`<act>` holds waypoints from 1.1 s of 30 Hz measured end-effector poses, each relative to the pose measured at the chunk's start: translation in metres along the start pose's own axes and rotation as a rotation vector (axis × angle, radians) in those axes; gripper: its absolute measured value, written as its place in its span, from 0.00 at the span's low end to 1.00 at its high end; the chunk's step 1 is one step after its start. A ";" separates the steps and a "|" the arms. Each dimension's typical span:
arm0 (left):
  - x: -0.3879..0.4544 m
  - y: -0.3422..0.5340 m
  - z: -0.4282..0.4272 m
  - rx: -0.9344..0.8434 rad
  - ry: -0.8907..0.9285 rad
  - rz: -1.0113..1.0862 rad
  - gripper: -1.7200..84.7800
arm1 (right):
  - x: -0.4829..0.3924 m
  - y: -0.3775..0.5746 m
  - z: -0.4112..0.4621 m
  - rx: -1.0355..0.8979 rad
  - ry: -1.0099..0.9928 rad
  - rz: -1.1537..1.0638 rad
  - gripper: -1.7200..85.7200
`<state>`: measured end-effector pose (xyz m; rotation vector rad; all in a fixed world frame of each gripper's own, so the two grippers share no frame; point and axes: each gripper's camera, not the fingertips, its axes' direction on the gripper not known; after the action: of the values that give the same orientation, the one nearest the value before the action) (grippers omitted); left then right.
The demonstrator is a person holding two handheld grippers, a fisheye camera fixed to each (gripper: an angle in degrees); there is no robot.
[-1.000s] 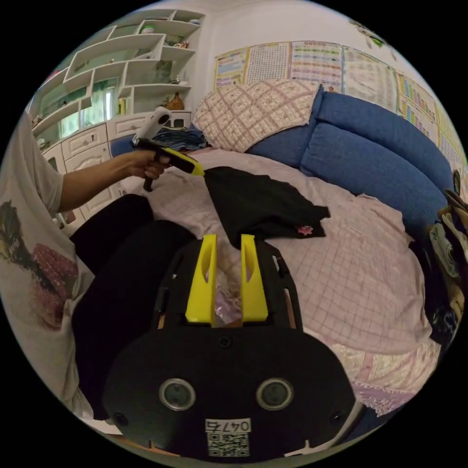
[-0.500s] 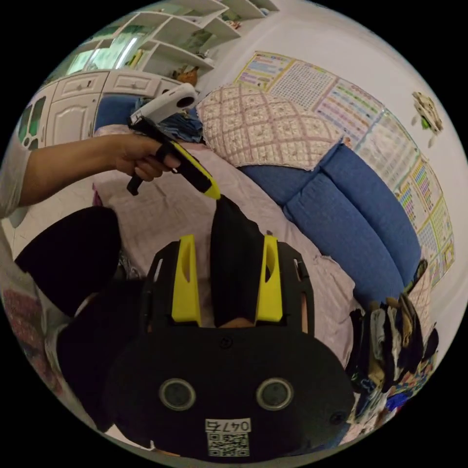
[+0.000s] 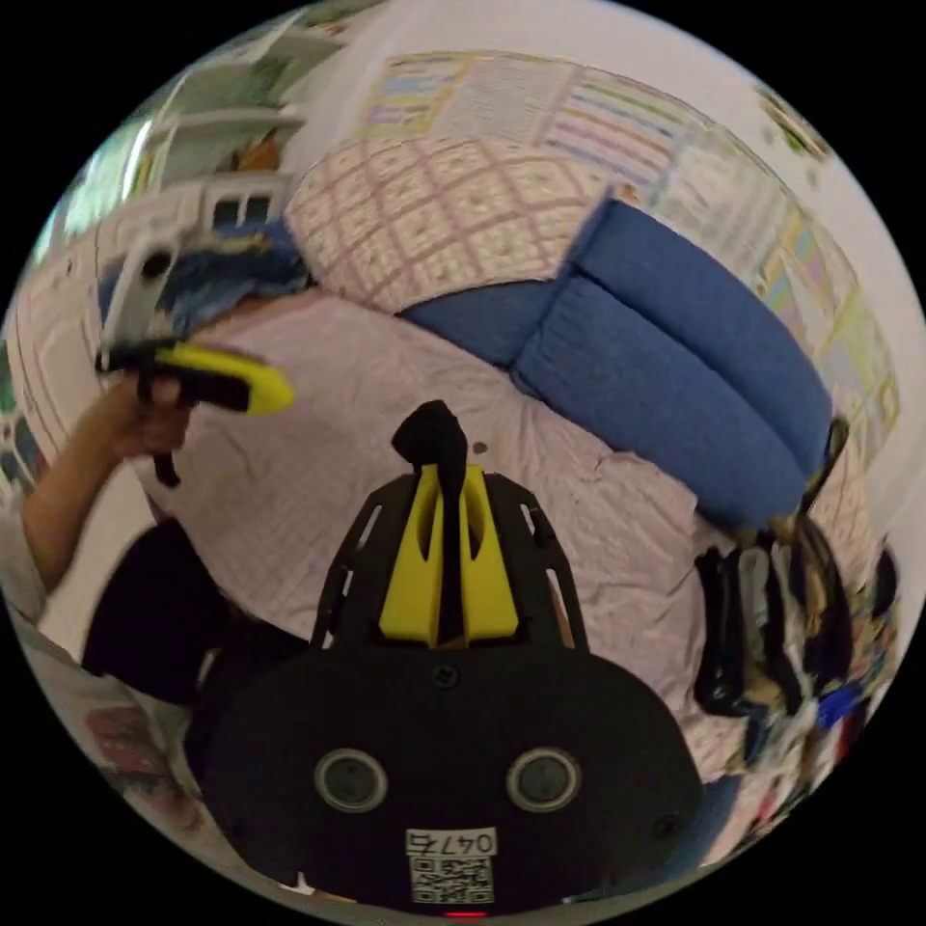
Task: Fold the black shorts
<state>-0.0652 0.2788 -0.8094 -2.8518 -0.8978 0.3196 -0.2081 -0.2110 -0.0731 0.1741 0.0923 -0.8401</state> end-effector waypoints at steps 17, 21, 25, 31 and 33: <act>0.118 -0.030 0.166 -0.317 0.162 0.032 0.01 | 0.346 0.438 -0.293 0.295 0.203 1.089 0.02; 0.125 -0.044 0.194 -0.370 0.159 -0.010 0.01 | 0.416 0.502 -0.332 0.253 0.565 1.246 0.02; 0.143 -0.042 0.175 -0.324 0.027 0.007 0.01 | 0.485 0.484 -0.343 0.240 0.839 1.213 0.02; 0.138 -0.037 0.164 -0.386 -0.237 -0.146 0.01 | 0.595 0.373 -0.267 0.262 0.821 1.118 0.06; 0.138 -0.042 0.166 -0.393 -0.267 -0.173 0.01 | 0.614 0.347 -0.230 0.237 0.683 1.060 0.11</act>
<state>-0.0176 0.4032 -0.9846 -3.0964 -1.3883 0.5709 0.4568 -0.3899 -0.3502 0.6604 0.4927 0.2990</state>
